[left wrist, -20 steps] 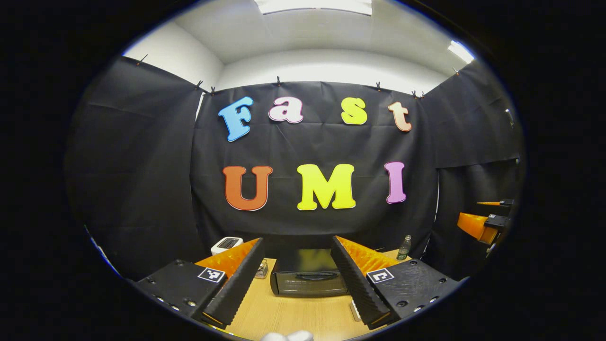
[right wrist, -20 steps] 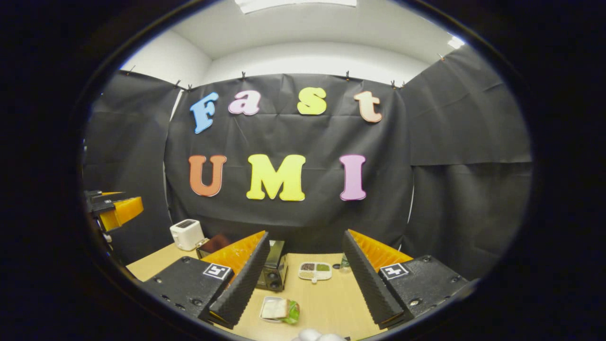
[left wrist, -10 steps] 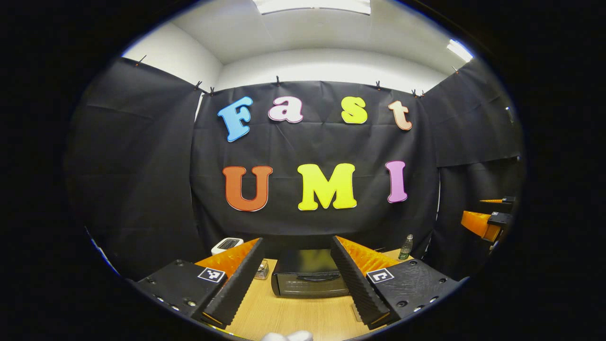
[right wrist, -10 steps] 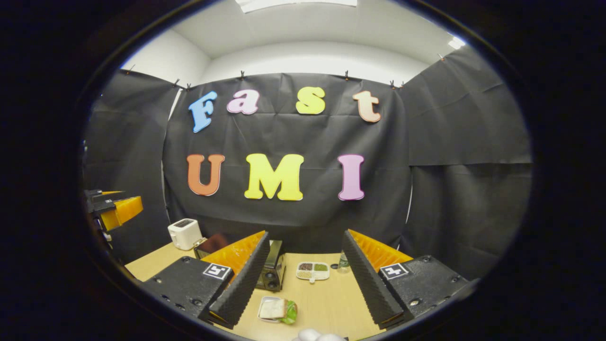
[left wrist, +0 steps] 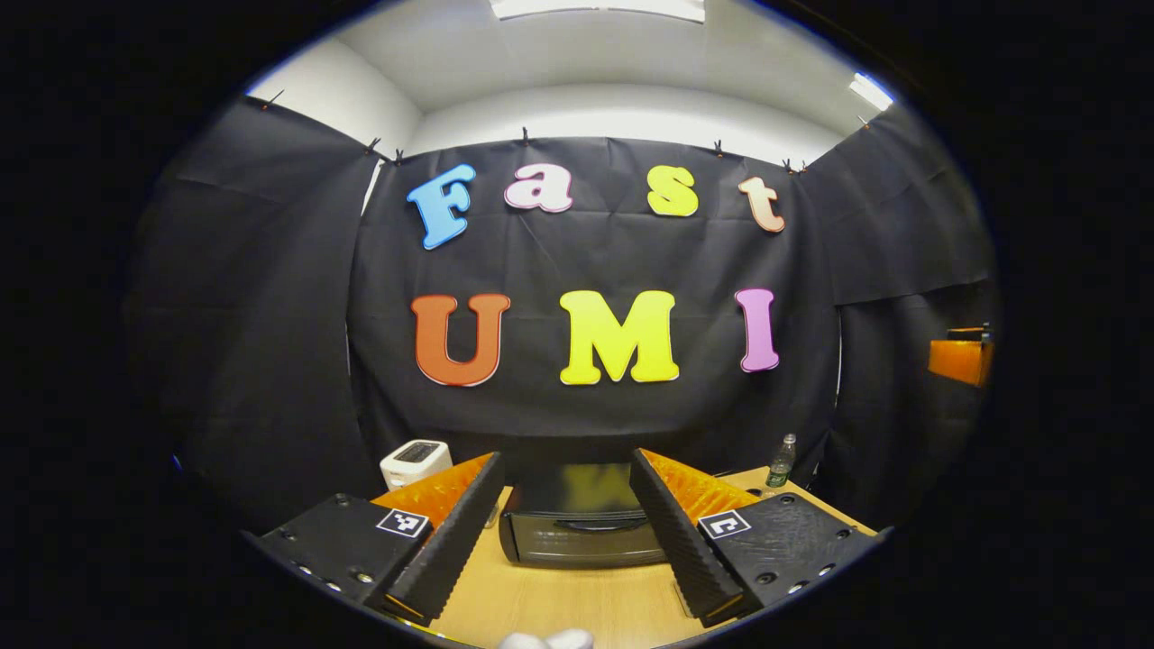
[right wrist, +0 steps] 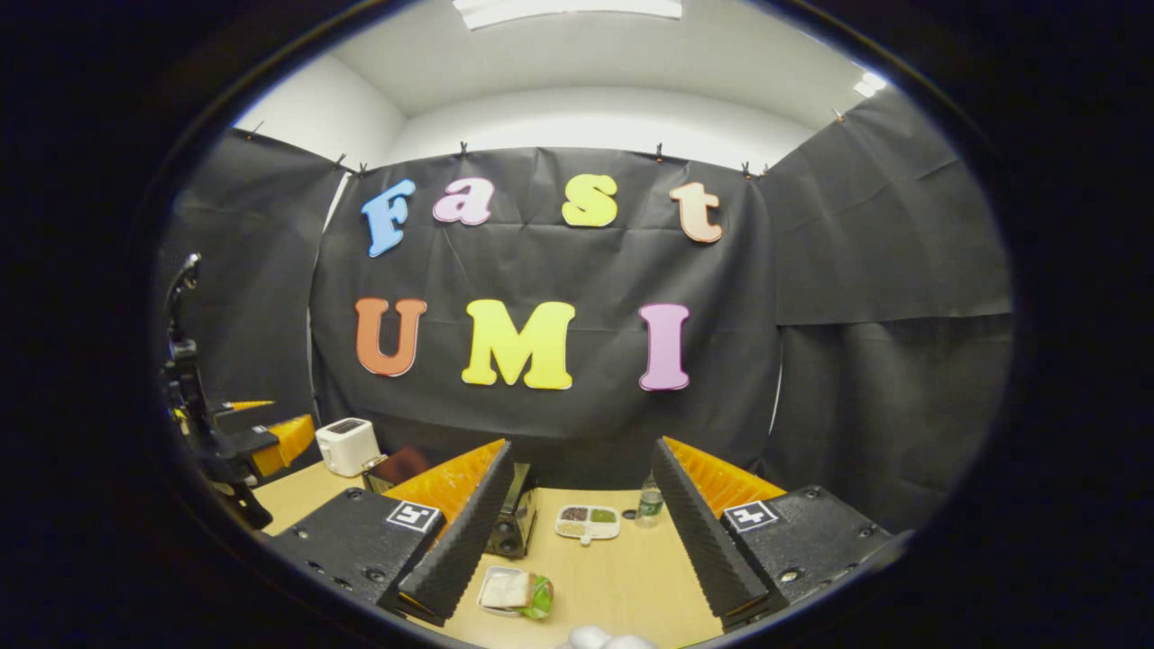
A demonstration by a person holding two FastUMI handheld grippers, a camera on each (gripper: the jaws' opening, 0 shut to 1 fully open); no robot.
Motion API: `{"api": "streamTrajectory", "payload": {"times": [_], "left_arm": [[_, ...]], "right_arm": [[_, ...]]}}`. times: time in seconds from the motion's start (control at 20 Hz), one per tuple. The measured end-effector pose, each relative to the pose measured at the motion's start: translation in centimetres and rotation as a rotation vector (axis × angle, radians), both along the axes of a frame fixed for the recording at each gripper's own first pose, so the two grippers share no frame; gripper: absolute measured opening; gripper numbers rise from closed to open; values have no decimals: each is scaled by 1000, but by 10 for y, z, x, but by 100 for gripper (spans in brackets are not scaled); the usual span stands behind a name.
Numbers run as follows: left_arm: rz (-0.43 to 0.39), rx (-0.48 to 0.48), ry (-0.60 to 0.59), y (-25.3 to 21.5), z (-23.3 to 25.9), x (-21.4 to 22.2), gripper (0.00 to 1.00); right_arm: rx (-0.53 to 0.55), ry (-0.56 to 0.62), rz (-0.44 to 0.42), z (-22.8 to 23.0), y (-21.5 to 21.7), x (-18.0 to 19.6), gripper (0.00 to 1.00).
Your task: Open the electric oven with the left hand, put the food in, and close the electric oven.
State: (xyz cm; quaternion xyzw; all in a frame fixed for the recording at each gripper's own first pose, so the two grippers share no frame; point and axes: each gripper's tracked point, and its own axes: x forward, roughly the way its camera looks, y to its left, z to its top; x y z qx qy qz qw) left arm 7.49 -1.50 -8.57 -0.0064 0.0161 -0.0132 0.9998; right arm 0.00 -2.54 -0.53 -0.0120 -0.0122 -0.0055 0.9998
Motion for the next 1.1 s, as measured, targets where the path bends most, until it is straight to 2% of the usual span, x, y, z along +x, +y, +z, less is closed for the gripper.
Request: {"api": "streamTrajectory", "payload": {"times": [0.25, 0.45, 0.7, 0.95, 1.0, 1.05, 1.1], "left_arm": [[-21, 38, 24, -23, -60, 46, 93], [-38, 3, 88, -43, -114, 88, 94], [-41, 11, 148, -50, -161, 144, 94], [-38, 12, 219, -52, -198, 168, 94], [-37, 9, 232, -51, -203, 169, 83], [-37, 12, 226, -50, -204, 171, 94], [-38, 19, 231, -49, -206, 173, 95]], "right_arm": [[-41, 6, -21, -5, -18, -2, 96], [-58, 40, -42, -15, -30, 3, 96], [-67, 104, -86, -32, -47, 12, 96], [-67, 141, -113, -40, -54, 20, 96], [-68, 143, -109, -40, -53, 22, 96], [-70, 143, -105, -40, -51, 24, 96], [-73, 143, -103, -40, -50, 27, 99]]}}
